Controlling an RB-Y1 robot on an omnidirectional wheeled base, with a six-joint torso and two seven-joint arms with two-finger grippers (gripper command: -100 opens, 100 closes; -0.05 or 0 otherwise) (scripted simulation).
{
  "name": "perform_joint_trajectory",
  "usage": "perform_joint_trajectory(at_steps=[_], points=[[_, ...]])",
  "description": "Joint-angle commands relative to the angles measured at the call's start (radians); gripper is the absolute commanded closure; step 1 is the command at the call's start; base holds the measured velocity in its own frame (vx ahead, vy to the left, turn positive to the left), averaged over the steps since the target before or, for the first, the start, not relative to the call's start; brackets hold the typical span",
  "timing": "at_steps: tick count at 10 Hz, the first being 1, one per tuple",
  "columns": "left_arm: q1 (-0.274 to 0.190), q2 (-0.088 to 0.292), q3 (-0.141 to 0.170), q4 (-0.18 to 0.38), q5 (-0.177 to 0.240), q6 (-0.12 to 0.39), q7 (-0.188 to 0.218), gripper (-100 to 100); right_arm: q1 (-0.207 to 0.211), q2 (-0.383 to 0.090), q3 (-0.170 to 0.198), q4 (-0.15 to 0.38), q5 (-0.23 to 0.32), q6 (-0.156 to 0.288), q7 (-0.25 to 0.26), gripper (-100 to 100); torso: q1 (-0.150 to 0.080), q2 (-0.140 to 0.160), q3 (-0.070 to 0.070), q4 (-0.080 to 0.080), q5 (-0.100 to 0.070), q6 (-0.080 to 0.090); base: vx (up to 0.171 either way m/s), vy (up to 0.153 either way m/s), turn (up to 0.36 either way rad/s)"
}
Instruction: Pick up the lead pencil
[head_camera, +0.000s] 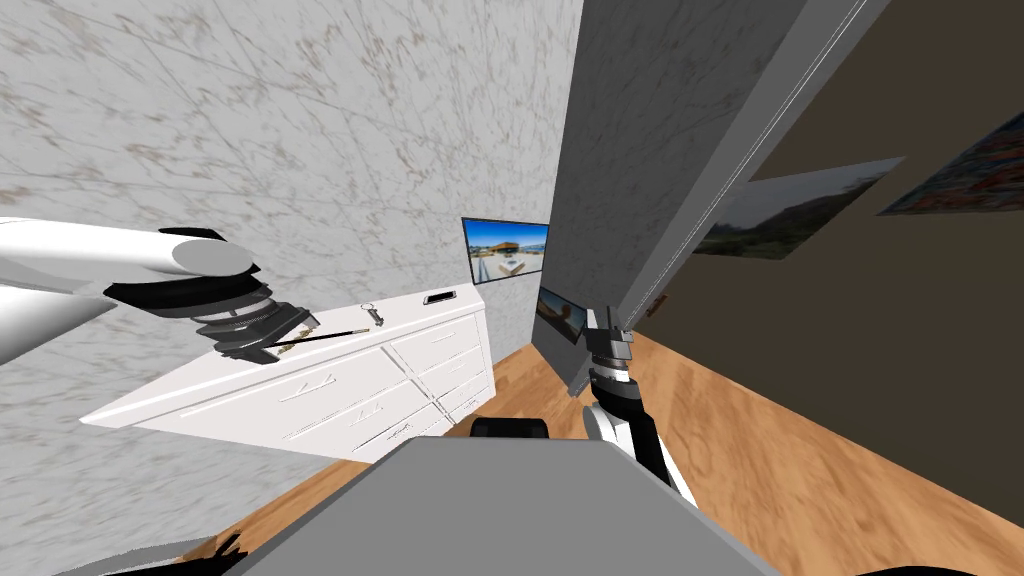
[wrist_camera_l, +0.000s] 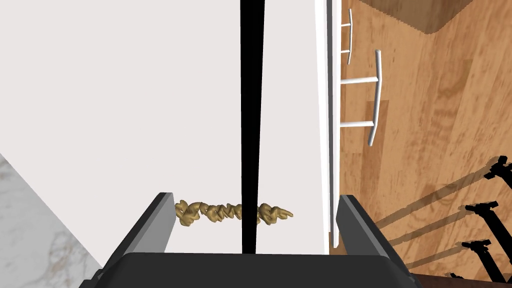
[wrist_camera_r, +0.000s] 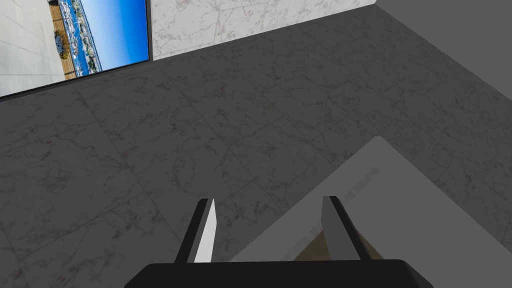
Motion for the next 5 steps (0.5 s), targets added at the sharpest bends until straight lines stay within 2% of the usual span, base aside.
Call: perform_joint_trajectory(at_steps=[1, 2, 3, 4, 5], points=[[-0.050, -0.050, -0.007, 0.022, -0.050, 0.050, -0.025, -100, 0.000, 0.000, 0.000, 0.000, 0.000, 0.000, 0.000, 0, 0.000, 0.000, 0.000, 0.000, 0.000, 0.000, -0.028, -0.015, -0.107], [-0.074, -0.055, -0.007, 0.022, -0.081, 0.052, -0.025, -100, 0.000, 0.000, 0.000, 0.000, 0.000, 0.000, 0.000, 0, 0.000, 0.000, 0.000, 0.000, 0.000, 0.000, -0.022, -0.015, -0.050], [-0.057, -0.047, -0.007, 0.021, -0.062, 0.042, -0.024, -100, 0.000, 0.000, 0.000, 0.000, 0.000, 0.000, 0.000, 0, 0.000, 0.000, 0.000, 0.000, 0.000, 0.000, -0.007, -0.006, -0.001], [-0.060, -0.049, -0.007, 0.021, -0.065, 0.045, -0.025, 100, 0.000, 0.000, 0.000, 0.000, 0.000, 0.000, 0.000, 0, 0.000, -0.001, 0.000, 0.000, 0.000, 0.000, 0.000, 0.000, 0.000], [-0.059, -0.048, -0.007, 0.021, -0.065, 0.045, -0.025, 100, 0.000, 0.000, 0.000, 0.000, 0.000, 0.000, 0.000, 0, 0.001, -0.001, 0.000, 0.000, 0.000, 0.000, 0.000, 0.000, 0.000]])
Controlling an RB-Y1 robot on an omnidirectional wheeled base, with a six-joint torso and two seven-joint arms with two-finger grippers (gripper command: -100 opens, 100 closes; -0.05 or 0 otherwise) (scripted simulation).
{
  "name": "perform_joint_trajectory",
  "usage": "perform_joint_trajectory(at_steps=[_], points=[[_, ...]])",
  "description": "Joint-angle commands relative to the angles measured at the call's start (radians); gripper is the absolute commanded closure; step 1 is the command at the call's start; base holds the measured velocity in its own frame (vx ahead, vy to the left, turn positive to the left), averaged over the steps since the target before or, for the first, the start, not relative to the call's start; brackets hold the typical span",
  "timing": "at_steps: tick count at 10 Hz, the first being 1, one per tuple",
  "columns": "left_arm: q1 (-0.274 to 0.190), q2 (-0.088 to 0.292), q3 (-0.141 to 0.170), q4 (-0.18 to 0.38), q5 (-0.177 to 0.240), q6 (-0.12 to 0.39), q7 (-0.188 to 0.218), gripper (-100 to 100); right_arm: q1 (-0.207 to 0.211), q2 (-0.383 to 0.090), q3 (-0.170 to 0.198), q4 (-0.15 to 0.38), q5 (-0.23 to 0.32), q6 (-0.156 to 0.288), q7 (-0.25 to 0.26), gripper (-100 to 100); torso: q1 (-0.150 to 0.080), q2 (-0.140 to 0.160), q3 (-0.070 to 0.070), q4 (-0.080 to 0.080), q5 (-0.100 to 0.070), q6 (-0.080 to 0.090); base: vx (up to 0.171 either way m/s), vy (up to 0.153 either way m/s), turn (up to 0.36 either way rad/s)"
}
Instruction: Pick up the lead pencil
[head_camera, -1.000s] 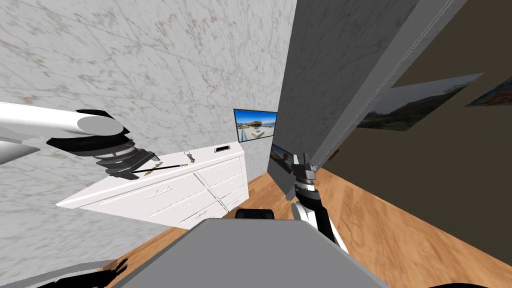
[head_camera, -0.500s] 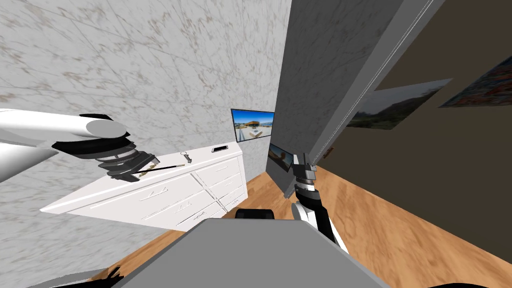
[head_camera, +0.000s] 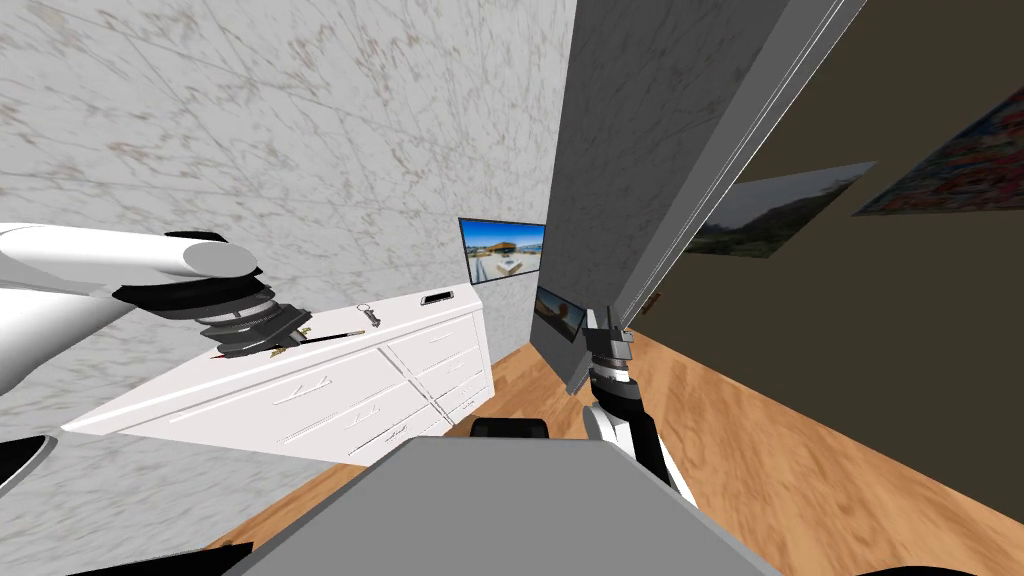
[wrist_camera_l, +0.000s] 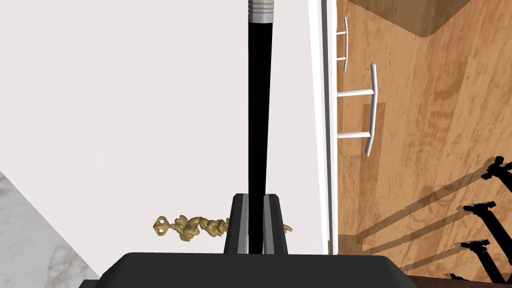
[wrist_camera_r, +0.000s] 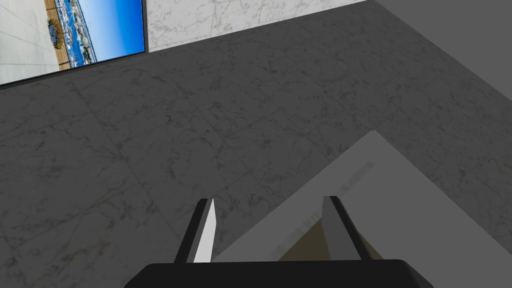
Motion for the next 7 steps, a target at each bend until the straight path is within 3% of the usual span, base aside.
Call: perform_joint_trajectory(at_steps=[1, 3, 4, 5, 7], points=[[0.000, 0.000, 0.000, 0.000, 0.000, 0.000, 0.000, 100, 0.000, 0.000, 0.000, 0.000, 0.000, 0.000, 0.000, 0, 0.000, 0.000, 0.000, 0.000, 0.000, 0.000, 0.000, 0.000, 0.000], [0.000, 0.000, 0.000, 0.000, 0.000, 0.000, 0.000, 100, 0.000, 0.000, 0.000, 0.000, 0.000, 0.000, 0.000, 0, 0.000, 0.000, 0.000, 0.000, 0.000, 0.000, 0.000, 0.000, 0.000], [0.000, 0.000, 0.000, 0.000, 0.000, 0.000, 0.000, 0, 0.000, 0.000, 0.000, 0.000, 0.000, 0.000, 0.000, 0, 0.000, 0.000, 0.000, 0.000, 0.000, 0.000, 0.000, 0.000, 0.000], [0.048, 0.040, 0.008, -0.018, 0.048, -0.034, 0.020, 100, 0.000, 0.000, 0.000, 0.000, 0.000, 0.000, 0.000, 0, 0.000, 0.000, 0.000, 0.000, 0.000, 0.000, 0.016, 0.007, 0.124], [0.097, 0.088, 0.017, -0.037, 0.107, -0.077, 0.041, 100, 0.000, 0.000, 0.000, 0.000, 0.000, 0.000, 0.000, 0, 0.002, -0.001, 0.000, 0.000, 0.000, -0.001, 0.041, 0.023, 0.126]])
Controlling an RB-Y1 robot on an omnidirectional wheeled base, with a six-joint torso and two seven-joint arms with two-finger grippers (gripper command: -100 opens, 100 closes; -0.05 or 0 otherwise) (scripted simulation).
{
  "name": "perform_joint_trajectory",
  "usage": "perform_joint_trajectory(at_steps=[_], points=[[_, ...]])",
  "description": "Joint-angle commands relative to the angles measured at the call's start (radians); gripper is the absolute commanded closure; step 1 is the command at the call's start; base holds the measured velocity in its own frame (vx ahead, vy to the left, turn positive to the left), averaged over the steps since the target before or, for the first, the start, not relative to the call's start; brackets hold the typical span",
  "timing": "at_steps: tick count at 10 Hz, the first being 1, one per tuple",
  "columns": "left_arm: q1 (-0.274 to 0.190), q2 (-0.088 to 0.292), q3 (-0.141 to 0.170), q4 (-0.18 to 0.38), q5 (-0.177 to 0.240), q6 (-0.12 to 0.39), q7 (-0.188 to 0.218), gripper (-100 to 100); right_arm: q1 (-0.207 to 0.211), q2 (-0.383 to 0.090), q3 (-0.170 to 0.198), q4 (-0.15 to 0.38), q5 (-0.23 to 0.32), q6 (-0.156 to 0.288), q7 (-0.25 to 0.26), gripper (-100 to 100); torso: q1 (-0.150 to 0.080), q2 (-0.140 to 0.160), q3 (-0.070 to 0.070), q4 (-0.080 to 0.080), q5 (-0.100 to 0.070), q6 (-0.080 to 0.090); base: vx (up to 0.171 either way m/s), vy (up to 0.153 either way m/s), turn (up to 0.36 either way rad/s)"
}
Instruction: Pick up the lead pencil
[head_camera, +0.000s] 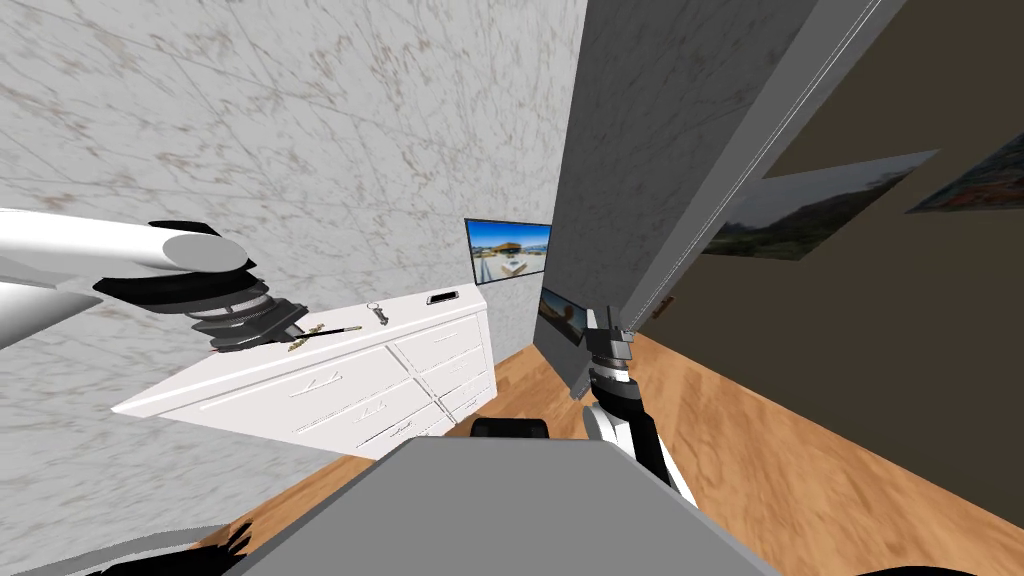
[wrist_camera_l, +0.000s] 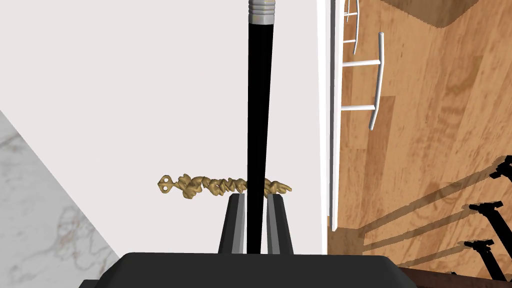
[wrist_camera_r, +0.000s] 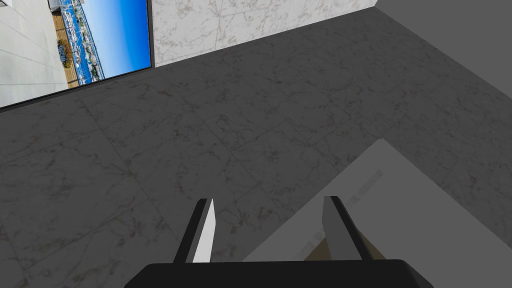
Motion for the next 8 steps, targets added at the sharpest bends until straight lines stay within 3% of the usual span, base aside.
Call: perform_joint_trajectory(at_steps=[1, 2, 3, 4, 5, 6, 7, 8], points=[[0.038, 0.009, 0.012, -0.015, 0.025, -0.008, 0.011, 100, 0.000, 0.000, 0.000, 0.000, 0.000, 0.000, 0.000, 0, 0.000, 0.000, 0.000, 0.000, 0.000, 0.000, 0.015, 0.013, -0.023], [0.072, 0.057, 0.021, -0.035, 0.067, -0.051, 0.032, 100, 0.000, 0.000, 0.000, 0.000, 0.000, 0.000, 0.000, 0, 0.000, 0.000, 0.000, 0.000, 0.000, 0.000, 0.020, 0.017, 0.104], [0.099, 0.057, 0.021, -0.035, 0.089, -0.051, 0.032, 100, 0.000, 0.000, 0.000, 0.000, 0.000, 0.000, 0.000, 0, 0.000, 0.001, 0.000, 0.000, -0.001, -0.001, 0.023, 0.013, 0.063], [0.135, 0.099, 0.030, -0.054, 0.122, -0.092, 0.052, 100, 0.000, 0.000, 0.000, 0.000, 0.000, 0.000, 0.000, 0, -0.001, 0.001, 0.000, 0.000, 0.000, 0.000, 0.025, 0.012, 0.085], [0.161, 0.106, 0.030, -0.054, 0.152, -0.094, 0.052, 100, 0.000, 0.000, 0.000, 0.000, 0.000, 0.000, 0.000, 0, -0.001, 0.000, 0.000, 0.000, -0.001, 0.000, 0.027, 0.015, 0.060], [0.194, 0.147, 0.040, -0.074, 0.181, -0.136, 0.073, 100, 0.000, 0.000, 0.000, 0.000, 0.000, 0.000, 0.000, 0, -0.001, 0.000, 0.000, 0.000, 0.000, 0.000, 0.028, 0.016, 0.112], [0.223, 0.154, 0.040, -0.074, 0.209, -0.137, 0.073, 100, 0.000, 0.000, 0.000, 0.000, 0.000, 0.000, 0.000, 0, -0.001, 0.000, 0.000, 0.000, -0.001, 0.000, 0.027, 0.013, 0.059], [0.252, 0.198, 0.049, -0.093, 0.243, -0.179, 0.094, 100, 0.000, 0.000, 0.000, 0.000, 0.000, 0.000, 0.000, 0, -0.001, 0.000, 0.000, 0.000, 0.000, 0.000, 0.032, 0.015, 0.090]])
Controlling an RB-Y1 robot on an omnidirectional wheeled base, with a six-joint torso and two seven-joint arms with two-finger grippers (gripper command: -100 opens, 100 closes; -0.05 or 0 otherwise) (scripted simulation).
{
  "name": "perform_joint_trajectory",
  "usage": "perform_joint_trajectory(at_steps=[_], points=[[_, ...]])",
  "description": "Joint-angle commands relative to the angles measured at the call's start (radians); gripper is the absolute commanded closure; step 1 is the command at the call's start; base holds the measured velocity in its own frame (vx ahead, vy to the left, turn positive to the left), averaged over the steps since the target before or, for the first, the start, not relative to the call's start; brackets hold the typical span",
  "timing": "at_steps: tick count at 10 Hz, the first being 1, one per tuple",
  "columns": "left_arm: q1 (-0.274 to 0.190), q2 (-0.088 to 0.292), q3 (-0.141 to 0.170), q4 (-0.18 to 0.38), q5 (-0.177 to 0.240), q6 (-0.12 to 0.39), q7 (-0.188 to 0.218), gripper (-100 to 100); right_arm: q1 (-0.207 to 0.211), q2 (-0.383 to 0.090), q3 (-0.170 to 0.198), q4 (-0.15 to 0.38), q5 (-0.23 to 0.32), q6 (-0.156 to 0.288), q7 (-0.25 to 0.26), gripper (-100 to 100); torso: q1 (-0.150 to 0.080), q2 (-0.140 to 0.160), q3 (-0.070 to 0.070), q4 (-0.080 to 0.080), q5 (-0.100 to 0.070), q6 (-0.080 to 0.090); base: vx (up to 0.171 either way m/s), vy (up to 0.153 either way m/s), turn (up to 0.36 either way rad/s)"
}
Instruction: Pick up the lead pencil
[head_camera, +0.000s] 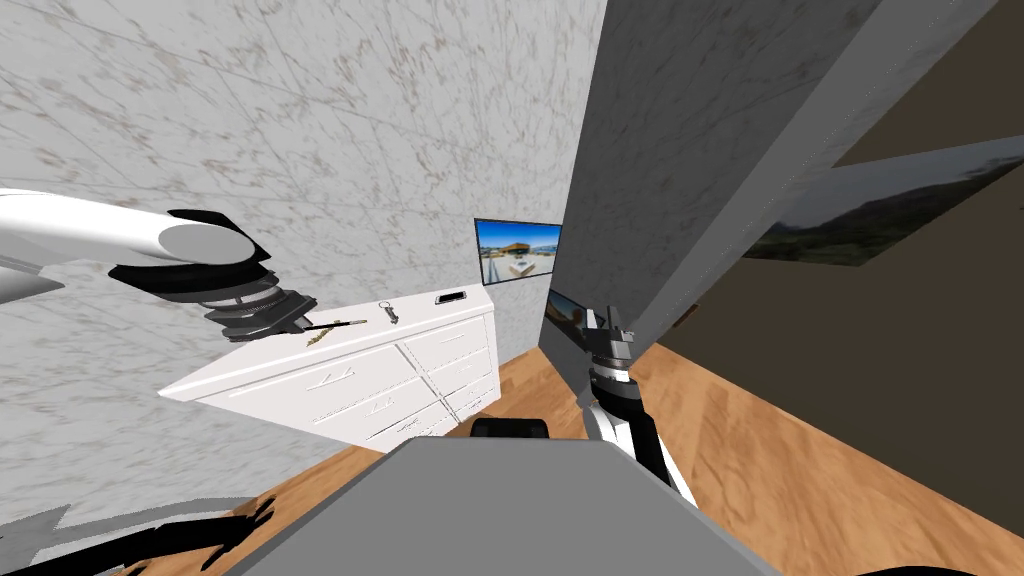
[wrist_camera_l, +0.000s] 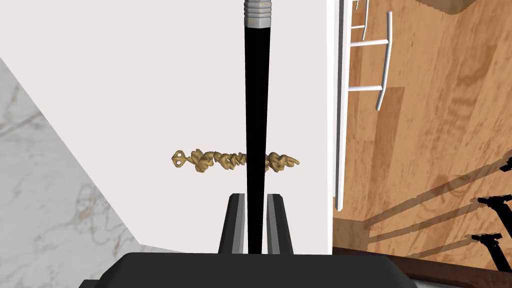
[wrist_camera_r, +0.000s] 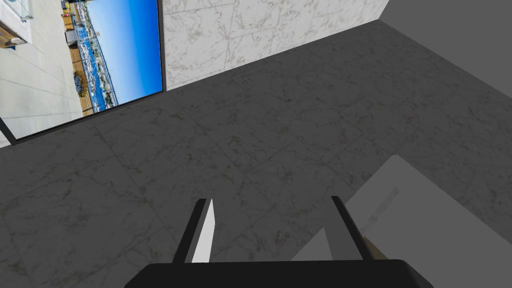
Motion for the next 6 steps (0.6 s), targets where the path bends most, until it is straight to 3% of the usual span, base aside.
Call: perform_joint_trajectory(at_steps=[1, 2, 3, 4, 5, 6], points=[[0.050, 0.019, 0.017, -0.013, 0.050, -0.022, 0.009, 100, 0.000, 0.000, 0.000, 0.000, 0.000, 0.000, 0.000, 0, 0.000, 0.000, 0.000, 0.000, 0.000, 0.000, 0.026, 0.015, 0.057], [0.058, 0.019, 0.017, -0.013, 0.051, -0.022, 0.009, 100, 0.000, 0.000, 0.000, 0.000, 0.000, 0.000, 0.000, 0, 0.000, 0.000, 0.000, 0.000, 0.001, 0.000, 0.010, 0.006, -0.007], [0.098, 0.067, 0.026, -0.032, 0.095, -0.065, 0.030, 100, 0.000, 0.000, 0.000, 0.000, 0.000, 0.000, 0.000, 0, 0.000, 0.001, 0.000, 0.000, 0.001, 0.000, 0.018, 0.013, 0.095], [0.120, 0.067, 0.026, -0.032, 0.115, -0.065, 0.030, 100, 0.000, 0.000, 0.000, 0.000, 0.000, 0.000, 0.000, 0, 0.000, 0.001, 0.000, 0.000, 0.000, 0.000, 0.024, 0.015, 0.065], [0.152, 0.116, 0.036, -0.052, 0.158, -0.108, 0.050, 100, 0.000, 0.000, 0.000, 0.000, 0.000, 0.000, 0.000, 0, 0.000, 0.001, 0.000, 0.000, 0.001, 0.000, 0.031, 0.019, 0.109], [0.181, 0.116, 0.036, -0.052, 0.179, -0.108, 0.050, 100, 0.000, 0.000, 0.000, 0.000, 0.000, 0.000, 0.000, 0, 0.000, 0.000, 0.000, 0.000, 0.000, 0.000, 0.029, 0.014, 0.056]])
